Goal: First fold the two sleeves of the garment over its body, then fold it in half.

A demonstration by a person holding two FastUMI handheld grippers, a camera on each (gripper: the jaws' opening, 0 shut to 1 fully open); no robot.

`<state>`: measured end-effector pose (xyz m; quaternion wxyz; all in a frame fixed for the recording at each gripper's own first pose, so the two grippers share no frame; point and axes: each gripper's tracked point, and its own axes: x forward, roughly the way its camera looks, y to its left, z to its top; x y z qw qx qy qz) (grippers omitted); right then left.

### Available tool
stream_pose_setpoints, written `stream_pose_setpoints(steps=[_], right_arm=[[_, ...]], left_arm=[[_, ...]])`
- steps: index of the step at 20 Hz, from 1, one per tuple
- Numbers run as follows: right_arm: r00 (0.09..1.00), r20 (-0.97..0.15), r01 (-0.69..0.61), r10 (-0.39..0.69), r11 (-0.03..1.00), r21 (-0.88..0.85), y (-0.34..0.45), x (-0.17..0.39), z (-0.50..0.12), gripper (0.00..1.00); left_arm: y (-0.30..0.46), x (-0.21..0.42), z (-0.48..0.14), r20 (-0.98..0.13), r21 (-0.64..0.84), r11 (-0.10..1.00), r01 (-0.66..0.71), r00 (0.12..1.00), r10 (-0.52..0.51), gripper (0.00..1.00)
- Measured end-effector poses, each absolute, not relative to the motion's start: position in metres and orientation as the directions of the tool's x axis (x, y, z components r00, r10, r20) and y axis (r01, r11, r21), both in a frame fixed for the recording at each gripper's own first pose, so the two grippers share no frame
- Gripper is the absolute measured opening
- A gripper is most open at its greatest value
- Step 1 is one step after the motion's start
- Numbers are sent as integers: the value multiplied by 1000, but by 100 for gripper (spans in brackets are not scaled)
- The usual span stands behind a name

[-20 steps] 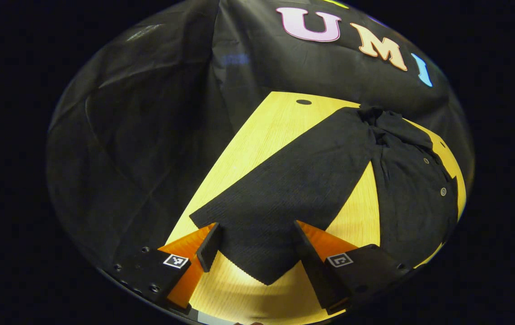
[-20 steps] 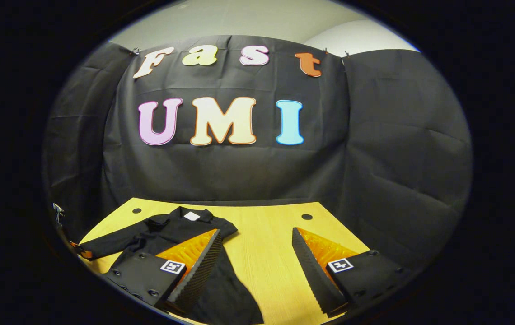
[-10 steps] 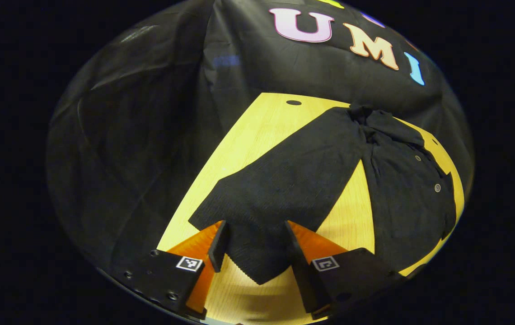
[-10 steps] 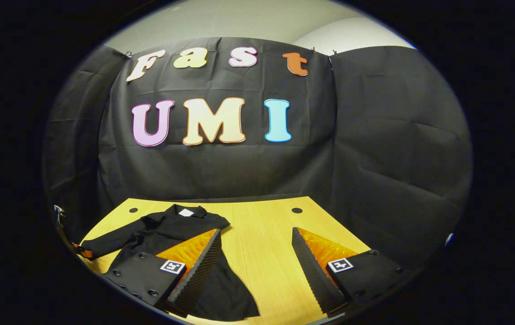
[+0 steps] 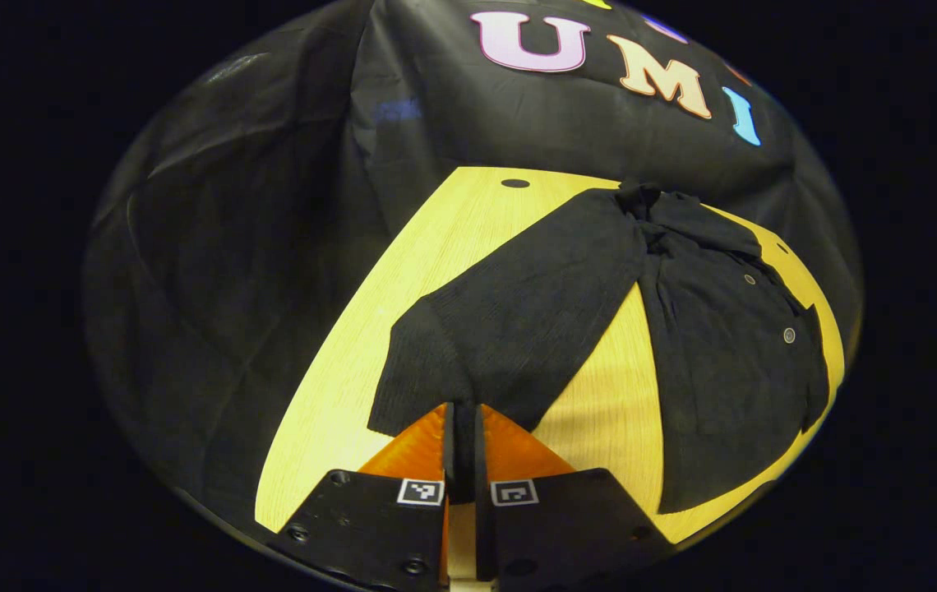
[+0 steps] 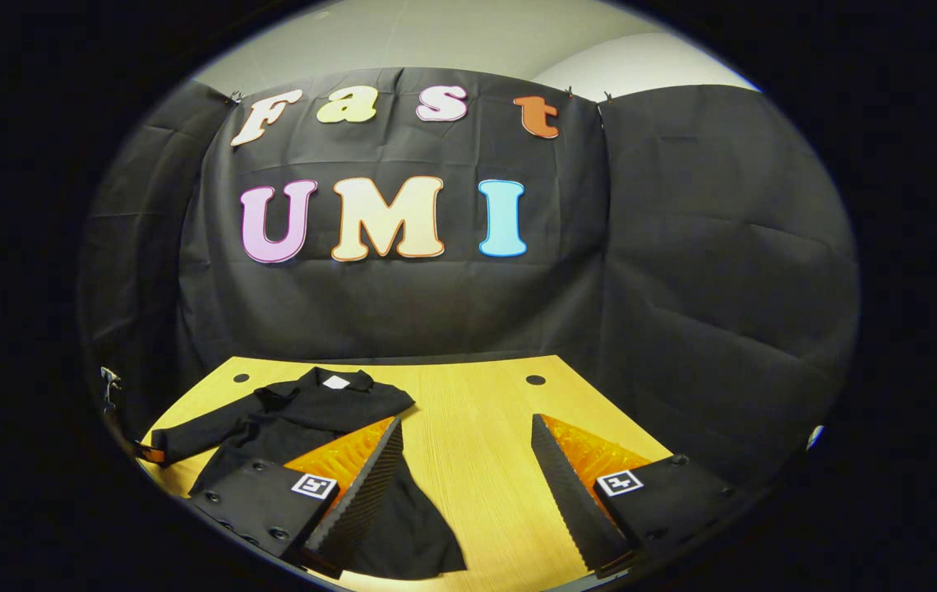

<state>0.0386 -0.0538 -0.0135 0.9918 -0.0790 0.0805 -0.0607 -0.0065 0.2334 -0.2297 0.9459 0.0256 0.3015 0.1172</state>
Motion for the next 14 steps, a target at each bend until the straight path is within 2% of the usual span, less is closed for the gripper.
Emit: stream_pose_setpoints(steps=[5,14], right_arm=[[980,-152,99,-126,980,-175,-50,39,-14,99],[976,-180,90,-119,983,-159,-52,44,-34,99]], left_arm=[[234,-5,-231,-574,162,959,-232,769,282,0],[225,-5,-222,-615,112,956,-271,737,281,0]])
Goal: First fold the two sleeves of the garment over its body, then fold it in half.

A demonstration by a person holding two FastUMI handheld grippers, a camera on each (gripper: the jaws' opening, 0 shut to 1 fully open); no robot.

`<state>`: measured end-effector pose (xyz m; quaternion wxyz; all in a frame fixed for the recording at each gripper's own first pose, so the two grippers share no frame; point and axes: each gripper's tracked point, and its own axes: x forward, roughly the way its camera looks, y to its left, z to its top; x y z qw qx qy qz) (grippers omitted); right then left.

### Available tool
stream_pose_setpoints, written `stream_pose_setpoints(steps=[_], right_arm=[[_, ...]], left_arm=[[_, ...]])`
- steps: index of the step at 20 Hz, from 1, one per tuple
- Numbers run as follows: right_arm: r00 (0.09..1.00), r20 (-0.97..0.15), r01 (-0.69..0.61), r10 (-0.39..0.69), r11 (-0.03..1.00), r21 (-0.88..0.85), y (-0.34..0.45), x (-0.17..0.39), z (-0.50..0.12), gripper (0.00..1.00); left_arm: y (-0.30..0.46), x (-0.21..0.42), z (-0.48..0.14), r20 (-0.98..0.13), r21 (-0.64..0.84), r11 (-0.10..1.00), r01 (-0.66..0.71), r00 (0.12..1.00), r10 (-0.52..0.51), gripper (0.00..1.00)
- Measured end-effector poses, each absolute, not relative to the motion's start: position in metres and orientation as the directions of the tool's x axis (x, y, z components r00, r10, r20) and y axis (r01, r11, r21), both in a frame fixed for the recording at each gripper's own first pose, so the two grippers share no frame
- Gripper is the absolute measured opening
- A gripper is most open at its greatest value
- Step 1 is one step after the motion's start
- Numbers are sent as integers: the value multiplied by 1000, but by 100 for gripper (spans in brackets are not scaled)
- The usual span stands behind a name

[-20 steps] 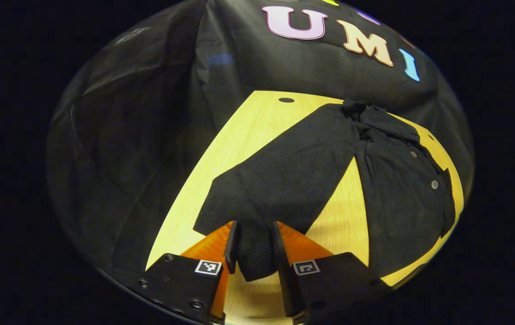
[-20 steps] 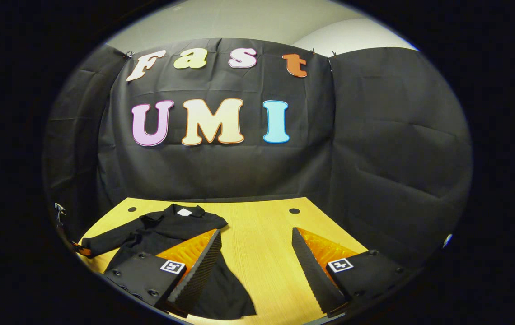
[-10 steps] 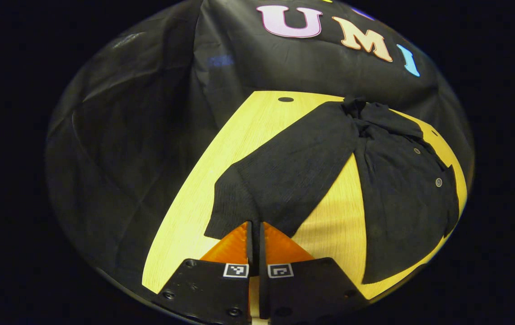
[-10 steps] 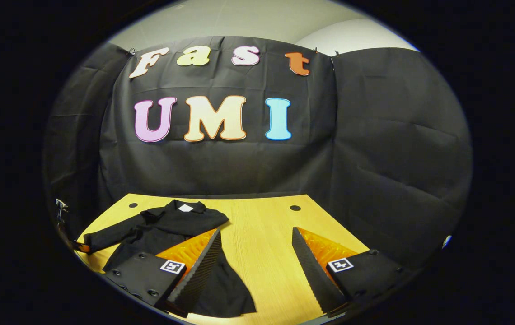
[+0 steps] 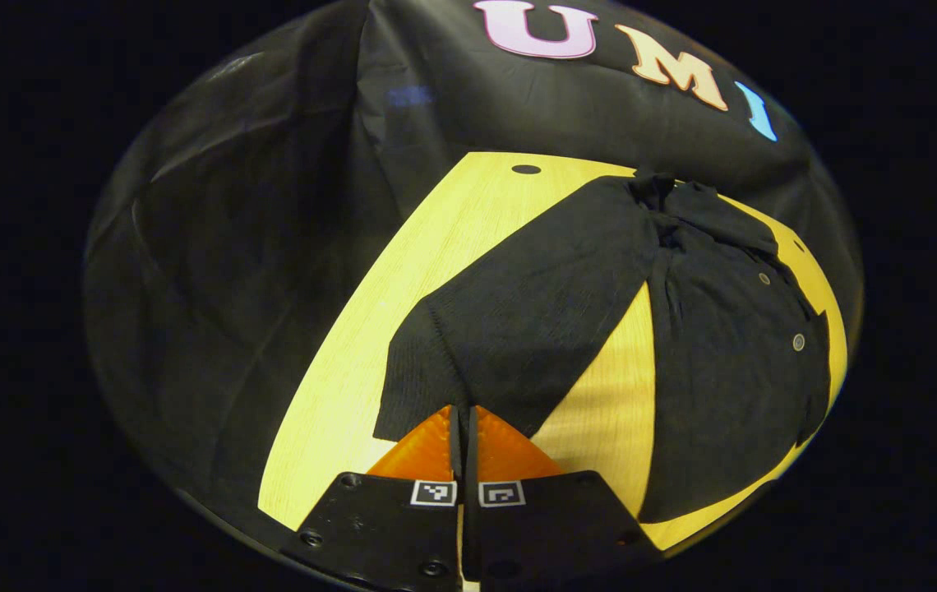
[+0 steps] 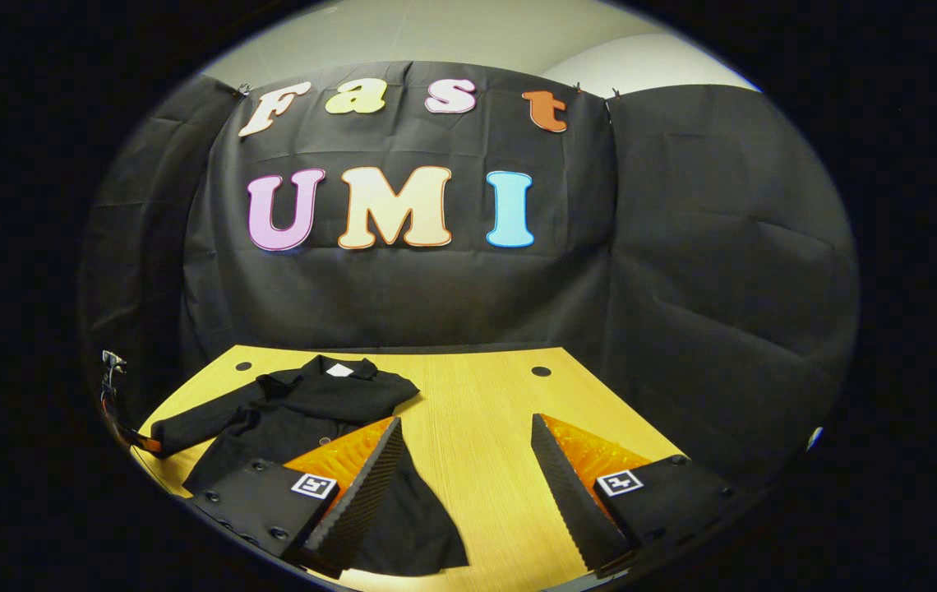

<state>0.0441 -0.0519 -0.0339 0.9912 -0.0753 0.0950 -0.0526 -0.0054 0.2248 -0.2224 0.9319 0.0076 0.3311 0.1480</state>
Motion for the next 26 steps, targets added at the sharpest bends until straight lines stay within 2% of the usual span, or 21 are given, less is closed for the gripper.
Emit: stream_pose_setpoints(steps=[5,12,17,26], right_arm=[[975,-202,68,-93,989,-129,-48,53,-44,99],[971,-233,12,-46,989,-147,-38,62,-58,99],[969,-246,-13,-19,991,-130,-40,65,-58,99],[963,-265,17,-40,996,-89,-62,62,-66,99]], left_arm=[[197,10,-182,-543,36,963,-266,804,243,0],[122,62,-111,-421,3,988,-155,896,142,0],[57,98,-88,-380,44,998,-41,924,55,0],[-49,160,-52,-305,72,989,131,947,-103,0]])
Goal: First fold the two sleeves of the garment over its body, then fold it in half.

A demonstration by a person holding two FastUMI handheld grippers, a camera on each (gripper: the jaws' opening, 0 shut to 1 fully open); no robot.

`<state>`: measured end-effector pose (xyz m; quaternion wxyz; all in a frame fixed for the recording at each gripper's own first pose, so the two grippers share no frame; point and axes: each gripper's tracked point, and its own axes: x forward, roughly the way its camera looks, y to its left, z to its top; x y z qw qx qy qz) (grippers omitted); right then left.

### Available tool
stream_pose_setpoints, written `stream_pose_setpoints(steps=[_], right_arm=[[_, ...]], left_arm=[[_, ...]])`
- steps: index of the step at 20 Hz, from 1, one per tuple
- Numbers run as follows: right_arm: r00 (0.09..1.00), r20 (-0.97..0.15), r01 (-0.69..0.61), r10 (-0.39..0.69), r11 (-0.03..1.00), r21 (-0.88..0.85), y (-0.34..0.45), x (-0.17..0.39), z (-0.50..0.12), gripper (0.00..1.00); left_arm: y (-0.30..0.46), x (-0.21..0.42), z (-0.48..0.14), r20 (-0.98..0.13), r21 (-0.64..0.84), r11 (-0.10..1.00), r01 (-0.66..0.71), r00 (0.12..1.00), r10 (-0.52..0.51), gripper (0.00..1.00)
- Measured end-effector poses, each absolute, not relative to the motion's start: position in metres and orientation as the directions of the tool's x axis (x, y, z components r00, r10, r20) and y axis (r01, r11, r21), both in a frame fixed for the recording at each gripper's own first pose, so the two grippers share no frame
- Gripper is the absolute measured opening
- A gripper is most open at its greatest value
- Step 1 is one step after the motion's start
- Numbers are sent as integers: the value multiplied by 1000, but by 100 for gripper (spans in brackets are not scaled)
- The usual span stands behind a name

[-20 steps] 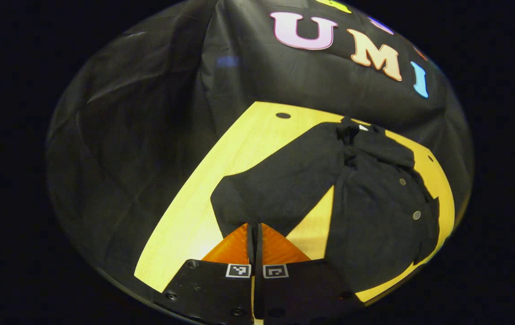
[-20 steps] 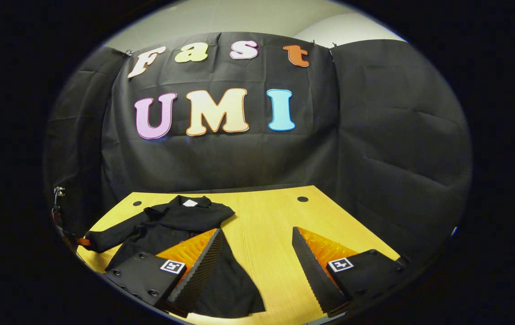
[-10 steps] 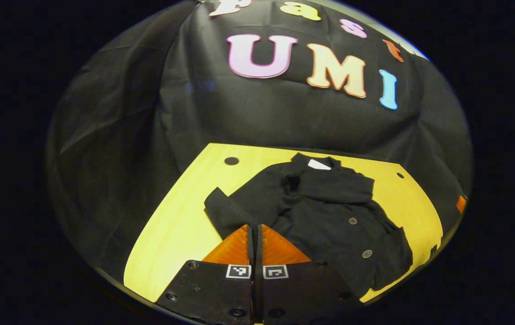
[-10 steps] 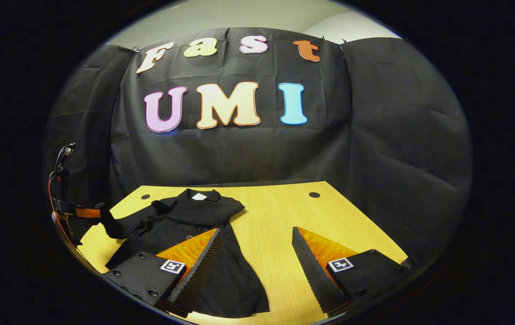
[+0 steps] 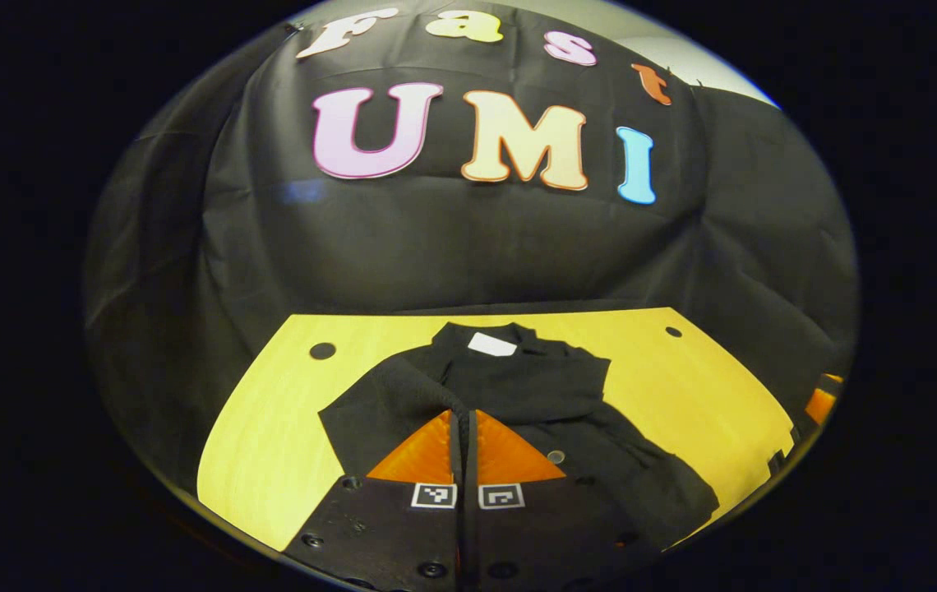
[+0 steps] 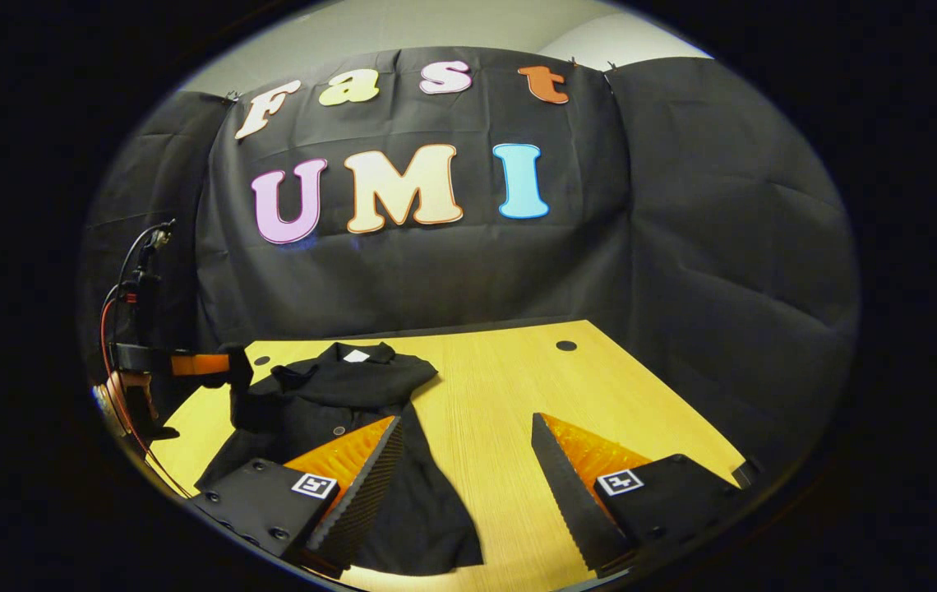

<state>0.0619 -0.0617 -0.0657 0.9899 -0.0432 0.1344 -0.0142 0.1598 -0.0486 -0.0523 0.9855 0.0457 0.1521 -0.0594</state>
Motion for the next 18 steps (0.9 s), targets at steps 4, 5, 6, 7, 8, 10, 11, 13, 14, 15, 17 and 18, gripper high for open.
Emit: stream_pose_setpoints(steps=[4,5,6,7,8,10,11,13,14,15,17,18], right_arm=[[962,-268,30,-48,997,-69,-65,62,-70,99],[961,-271,32,-50,997,-69,-66,60,-78,98],[960,-275,32,-50,997,-71,-68,60,-80,98],[959,-281,29,-48,997,-71,-69,60,-83,98],[956,-288,27,-47,997,-71,-70,61,-86,98],[952,-304,24,-43,997,-67,-70,61,-92,98],[950,-309,22,-41,998,-65,-70,61,-93,99],[948,-316,18,-36,998,-60,-70,62,-95,98],[948,-316,16,-34,998,-58,-70,62,-96,99],[948,-316,13,-31,998,-56,-68,63,-97,99],[946,-325,6,-24,998,-56,-67,62,-101,98],[943,-333,3,-22,998,-57,-66,62,-103,98]], left_arm=[[-86,188,-40,-269,68,979,192,949,-167,0],[-93,195,-39,-263,80,976,203,949,-176,0],[-101,202,-38,-262,89,973,215,947,-185,0],[-112,206,-38,-261,93,969,230,944,-200,0],[-120,211,-37,-259,94,966,241,943,-210,0],[-136,220,-42,-261,95,960,263,937,-230,0],[-143,225,-42,-260,95,958,271,936,-239,0],[-158,236,-43,-255,85,955,283,933,-253,0],[-166,242,-42,-249,71,954,290,932,-265,0],[-174,248,-41,-241,56,953,298,930,-276,0],[-193,262,-38,-214,42,947,319,929,-303,0],[-204,265,-39,-215,48,940,336,923,-319,0]])
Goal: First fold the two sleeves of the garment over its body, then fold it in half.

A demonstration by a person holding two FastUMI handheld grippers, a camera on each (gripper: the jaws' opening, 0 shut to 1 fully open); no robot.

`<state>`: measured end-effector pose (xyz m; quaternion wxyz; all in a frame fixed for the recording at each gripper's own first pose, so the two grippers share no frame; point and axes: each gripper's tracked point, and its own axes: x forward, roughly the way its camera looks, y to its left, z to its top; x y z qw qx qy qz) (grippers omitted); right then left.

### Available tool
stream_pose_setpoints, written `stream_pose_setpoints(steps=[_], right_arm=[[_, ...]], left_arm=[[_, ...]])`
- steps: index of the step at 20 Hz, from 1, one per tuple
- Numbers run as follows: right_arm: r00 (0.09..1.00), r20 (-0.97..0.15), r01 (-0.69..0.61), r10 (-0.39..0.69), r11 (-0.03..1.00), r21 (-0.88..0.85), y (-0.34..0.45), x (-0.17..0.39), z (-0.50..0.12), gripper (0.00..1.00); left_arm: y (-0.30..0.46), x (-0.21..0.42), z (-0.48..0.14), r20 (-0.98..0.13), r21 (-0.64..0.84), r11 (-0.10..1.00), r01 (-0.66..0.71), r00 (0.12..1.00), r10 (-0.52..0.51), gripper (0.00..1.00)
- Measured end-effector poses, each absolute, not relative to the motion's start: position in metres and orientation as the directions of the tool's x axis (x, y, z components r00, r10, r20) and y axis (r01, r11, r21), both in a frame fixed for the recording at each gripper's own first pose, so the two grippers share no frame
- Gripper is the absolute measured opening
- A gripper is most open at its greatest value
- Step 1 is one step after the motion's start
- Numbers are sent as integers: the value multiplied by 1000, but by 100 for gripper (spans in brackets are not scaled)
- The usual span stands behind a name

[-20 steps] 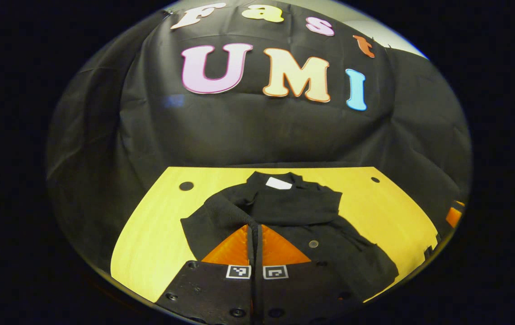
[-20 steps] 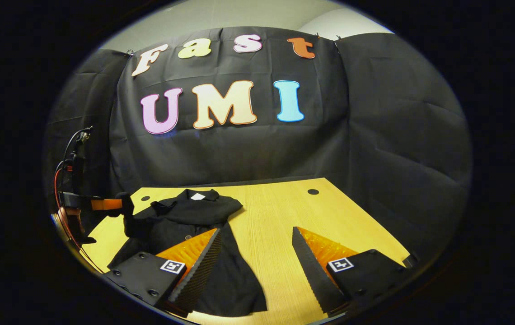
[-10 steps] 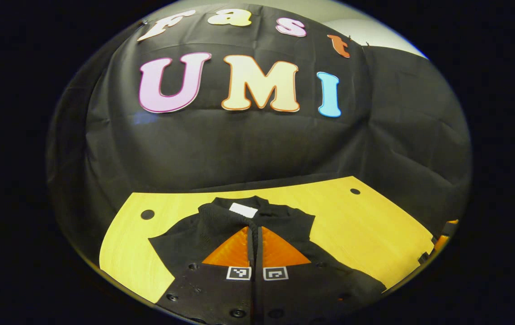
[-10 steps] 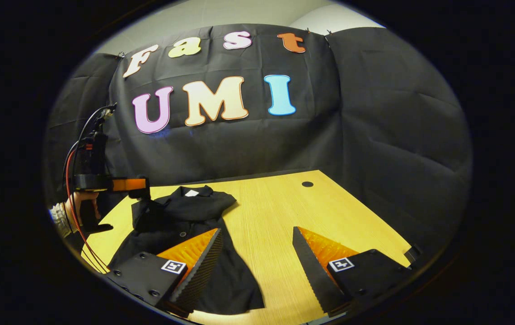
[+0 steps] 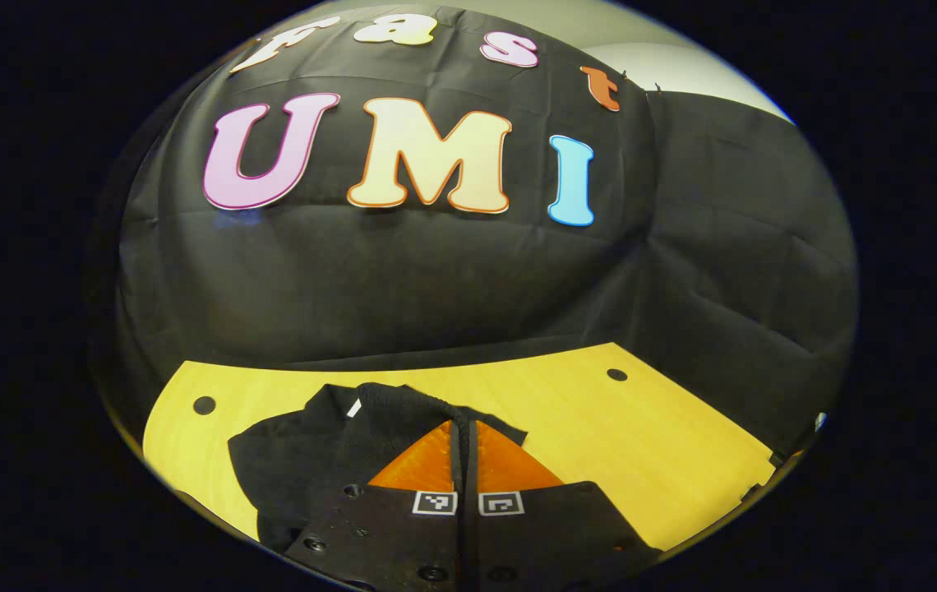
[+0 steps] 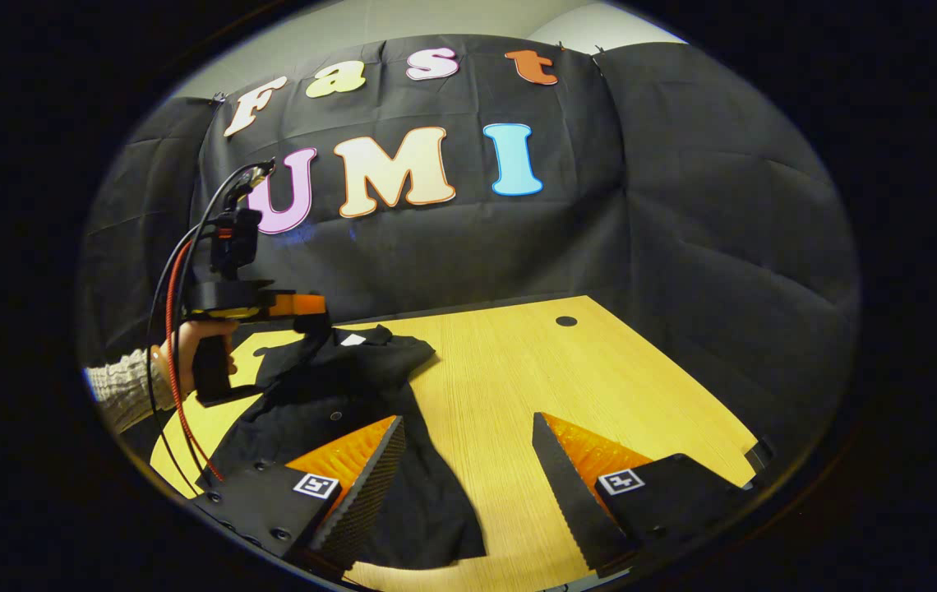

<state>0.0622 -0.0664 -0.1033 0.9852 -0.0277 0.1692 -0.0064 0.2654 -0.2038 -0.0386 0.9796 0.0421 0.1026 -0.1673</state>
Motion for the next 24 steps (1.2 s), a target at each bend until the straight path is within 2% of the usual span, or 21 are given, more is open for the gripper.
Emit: stream_pose_setpoints(steps=[8,17,19,24], right_arm=[[932,-362,-25,8,999,-44,-62,68,-120,99],[913,-408,-46,31,999,-28,-61,72,-144,98],[912,-409,-44,28,999,-30,-63,74,-146,96],[910,-414,-44,29,999,-27,-65,71,-150,99]], left_arm=[[-261,289,-66,-250,78,909,410,891,-380,0],[-278,317,-116,-328,20,924,383,875,-356,0],[-281,318,-120,-335,24,922,386,872,-357,0],[-277,320,-115,-318,26,927,375,882,-348,0]])
